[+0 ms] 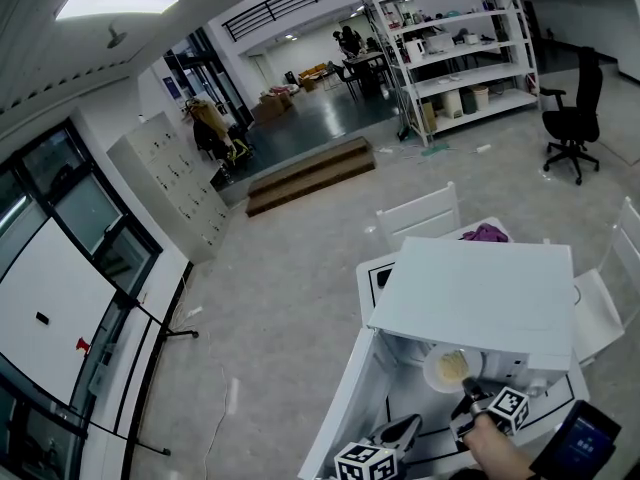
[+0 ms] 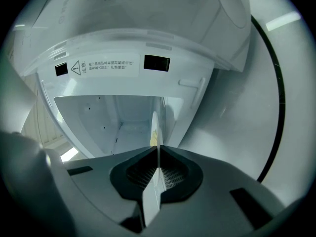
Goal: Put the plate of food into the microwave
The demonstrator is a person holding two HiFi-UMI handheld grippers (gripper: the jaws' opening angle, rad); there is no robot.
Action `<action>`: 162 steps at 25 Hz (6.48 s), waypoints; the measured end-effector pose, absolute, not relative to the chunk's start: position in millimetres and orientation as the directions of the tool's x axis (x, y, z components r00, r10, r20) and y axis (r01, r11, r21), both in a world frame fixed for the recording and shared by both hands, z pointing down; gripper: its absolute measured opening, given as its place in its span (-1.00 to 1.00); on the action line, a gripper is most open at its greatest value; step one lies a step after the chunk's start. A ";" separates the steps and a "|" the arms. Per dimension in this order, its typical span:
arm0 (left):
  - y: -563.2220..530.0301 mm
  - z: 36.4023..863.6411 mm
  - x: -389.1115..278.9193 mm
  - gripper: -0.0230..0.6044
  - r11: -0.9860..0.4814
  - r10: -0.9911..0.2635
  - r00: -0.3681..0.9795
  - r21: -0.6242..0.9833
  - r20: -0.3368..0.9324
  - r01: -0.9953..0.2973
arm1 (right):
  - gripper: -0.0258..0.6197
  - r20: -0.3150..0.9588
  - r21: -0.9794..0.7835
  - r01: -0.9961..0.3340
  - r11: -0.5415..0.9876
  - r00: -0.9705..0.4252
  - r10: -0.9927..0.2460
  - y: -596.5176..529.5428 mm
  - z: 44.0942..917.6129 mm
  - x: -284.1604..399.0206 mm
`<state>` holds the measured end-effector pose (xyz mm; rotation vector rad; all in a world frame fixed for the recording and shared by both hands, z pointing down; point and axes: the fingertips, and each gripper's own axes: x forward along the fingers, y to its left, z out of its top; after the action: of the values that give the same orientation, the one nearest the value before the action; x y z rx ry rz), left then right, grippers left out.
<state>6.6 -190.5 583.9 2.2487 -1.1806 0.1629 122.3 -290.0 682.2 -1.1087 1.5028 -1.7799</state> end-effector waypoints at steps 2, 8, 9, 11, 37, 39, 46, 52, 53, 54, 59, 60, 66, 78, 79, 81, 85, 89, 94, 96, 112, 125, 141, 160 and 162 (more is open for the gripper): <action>-191.5 584.1 6.6 -0.91 -0.433 -0.713 0.599 0.442 0.365 -0.785 | -0.88 0.237 -0.971 -0.104 -0.214 -0.500 -0.833 -292.5 684.1 124.0; -194.6 589.6 2.9 -0.91 -0.431 -0.713 0.596 0.439 0.370 -0.788 | -0.88 0.245 -0.970 -0.120 -0.213 -0.486 -0.839 -298.4 688.1 123.1; -194.8 589.5 2.6 -0.91 -0.430 -0.713 0.595 0.440 0.370 -0.788 | -0.88 0.247 -0.969 -0.126 -0.212 -0.485 -0.839 -298.9 688.6 123.1; -194.3 588.5 1.8 -0.91 -0.429 -0.713 0.596 0.442 0.371 -0.788 | -0.88 0.251 -0.968 -0.140 -0.209 -0.484 -0.838 -299.0 688.4 122.8; -199.6 598.5 2.4 -0.91 -0.415 -0.710 0.584 0.435 0.393 -0.799 | -0.72 0.219 -0.971 -0.200 -0.131 -0.523 -0.823 -300.5 682.4 125.1; -201.7 600.5 3.6 -0.91 -0.417 -0.710 0.584 0.433 0.393 -0.799 | -0.72 0.219 -0.970 -0.212 -0.123 -0.526 -0.822 -298.7 681.7 126.8; -213.0 606.0 20.2 -0.91 -0.425 -0.704 0.590 0.430 0.397 -0.796 | -0.72 0.232 -0.958 -0.270 -0.095 -0.536 -0.812 -293.0 679.7 140.5; -223.7 611.0 33.4 -0.91 -0.435 -0.694 0.591 0.415 0.412 -0.799 | -0.72 0.255 -0.941 -0.331 -0.071 -0.557 -0.791 -283.8 675.5 144.5; -225.7 612.8 35.9 -0.91 -0.436 -0.693 0.590 0.411 0.415 -0.801 | -0.72 0.259 -0.937 -0.343 -0.064 -0.562 -0.786 -282.1 674.5 145.1; -227.6 614.7 38.1 -0.91 -0.436 -0.691 0.589 0.408 0.419 -0.802 | -0.72 0.263 -0.933 -0.357 -0.055 -0.568 -0.780 -280.2 672.8 145.1; -236.5 626.7 46.3 -0.91 -0.438 -0.683 0.581 0.387 0.443 -0.811 | -0.92 0.294 -0.894 -0.447 0.002 -0.593 -0.750 -271.1 667.2 144.6; -238.9 630.3 47.5 -0.91 -0.438 -0.682 0.578 0.382 0.448 -0.814 | -0.92 0.299 -0.887 -0.461 0.014 -0.598 -0.744 -269.6 667.9 144.8; -248.3 646.5 57.4 -0.91 -0.434 -0.677 0.561 0.357 0.477 -0.827 | -0.92 0.324 -0.843 -0.531 0.080 -0.621 -0.714 -256.0 665.5 151.1; -270.0 665.2 63.3 -0.91 -0.421 -0.676 0.517 0.300 0.526 -0.856 | -0.92 0.339 -0.777 -0.603 0.178 -0.640 -0.689 -233.8 654.9 160.7; -271.8 665.6 64.0 -0.91 -0.421 -0.675 0.515 0.298 0.528 -0.857 | -0.92 0.340 -0.775 -0.606 0.180 -0.640 -0.688 -232.5 654.7 161.5; -274.5 667.2 65.9 -0.91 -0.423 -0.673 0.516 0.296 0.530 -0.856 | -0.92 0.343 -0.772 -0.609 0.182 -0.640 -0.687 -230.2 655.5 163.0; -280.4 669.4 69.6 -0.91 -0.422 -0.675 0.514 0.295 0.529 -0.857 | -0.92 0.342 -0.768 -0.612 0.190 -0.642 -0.686 -228.8 656.6 166.8; -286.3 669.6 70.9 -0.91 -0.413 -0.680 0.508 0.296 0.528 -0.861 | -0.92 0.343 -0.764 -0.614 0.195 -0.644 -0.684 -228.3 656.5 168.6; -292.1 671.9 70.8 -0.91 -0.411 -0.684 0.505 0.293 0.527 -0.863 | -0.92 0.343 -0.755 -0.622 0.207 -0.644 -0.684 -230.3 655.5 168.7; -294.3 671.3 69.8 -0.91 -0.411 -0.685 0.504 0.293 0.526 -0.863 | -0.92 0.343 -0.754 -0.623 0.209 -0.644 -0.683 -230.8 654.2 167.9; -321.6 670.9 68.0 -0.91 -0.414 -0.685 0.495 0.274 0.534 -0.868 | -0.92 0.339 -0.743 -0.634 0.216 -0.634 -0.695 -225.7 649.3 169.9; -341.1 671.7 73.0 -0.91 -0.421 -0.665 0.502 0.277 0.553 -0.864 | -0.92 0.340 -0.737 -0.644 0.206 -0.616 -0.711 -221.2 648.8 178.8; -363.3 671.0 70.0 -0.91 -0.419 -0.665 0.494 0.268 0.560 -0.868 | -0.92 0.345 -0.725 -0.660 0.197 -0.595 -0.726 -221.1 647.8 184.6; -344.1 666.2 61.2 -0.91 -0.383 -0.696 0.474 0.280 0.540 -0.880 | -0.92 0.326 -0.724 -0.651 0.229 -0.615 -0.718 -210.6 641.7 185.0; -336.8 662.7 58.1 -0.91 -0.378 -0.705 0.472 0.282 0.529 -0.882 | -0.92 0.323 -0.722 -0.649 0.242 -0.625 -0.711 -209.6 641.7 182.6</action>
<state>58.1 -336.8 662.7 2.1927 -1.3128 0.4384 182.6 -209.6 641.7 -1.3266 2.4187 -1.3482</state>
